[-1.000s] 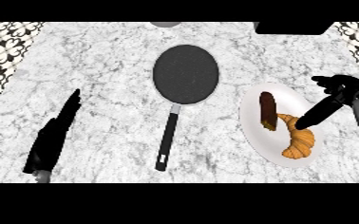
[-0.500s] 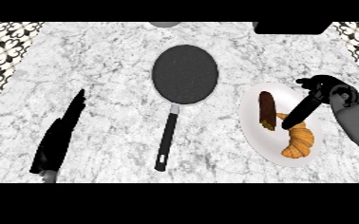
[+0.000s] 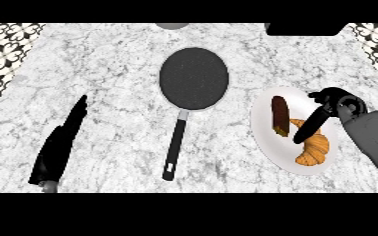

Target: Pick the croissant from the plate and place it in the pan

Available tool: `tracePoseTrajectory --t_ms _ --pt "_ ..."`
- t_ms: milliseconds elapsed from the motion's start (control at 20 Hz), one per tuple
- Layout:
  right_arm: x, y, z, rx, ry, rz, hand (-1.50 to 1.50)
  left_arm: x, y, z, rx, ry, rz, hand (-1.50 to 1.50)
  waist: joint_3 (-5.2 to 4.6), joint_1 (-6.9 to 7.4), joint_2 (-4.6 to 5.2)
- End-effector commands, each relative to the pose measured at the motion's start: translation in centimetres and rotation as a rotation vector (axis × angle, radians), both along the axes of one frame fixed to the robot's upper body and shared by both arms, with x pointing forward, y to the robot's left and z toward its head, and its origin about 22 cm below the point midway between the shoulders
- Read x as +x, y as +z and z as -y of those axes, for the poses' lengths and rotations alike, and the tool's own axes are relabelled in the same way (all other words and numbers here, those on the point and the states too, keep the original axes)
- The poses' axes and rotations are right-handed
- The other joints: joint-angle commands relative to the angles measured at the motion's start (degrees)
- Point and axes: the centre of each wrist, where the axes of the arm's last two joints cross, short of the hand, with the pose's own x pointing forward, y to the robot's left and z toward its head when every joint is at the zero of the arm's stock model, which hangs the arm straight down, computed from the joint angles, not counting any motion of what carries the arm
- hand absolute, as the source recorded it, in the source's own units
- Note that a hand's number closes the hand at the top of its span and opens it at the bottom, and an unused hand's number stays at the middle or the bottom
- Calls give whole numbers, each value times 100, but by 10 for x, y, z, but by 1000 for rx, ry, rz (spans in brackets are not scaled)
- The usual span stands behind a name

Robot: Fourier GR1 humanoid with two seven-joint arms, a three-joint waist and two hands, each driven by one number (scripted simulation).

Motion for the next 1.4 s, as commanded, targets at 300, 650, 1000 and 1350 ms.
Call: tracePoseTrajectory --t_ms 300,650,1000,1350 --pt "-7 -34 10 -62 -34 -171 -150 -7 -5 -8 -1 9 13 0 2 -3 3" --pt "-5 -31 -6 -91 -48 -170 -150 -16 6 -13 -1 -13 5 0 2 9 -6" --pt "-15 -49 -15 -69 -41 -99 150 10 11 -14 -20 -8 -5 0 3 -35 -1" --pt "-30 -72 8 31 -105 -57 150 -4 8 0 1 5 9 0 5 -40 -8"
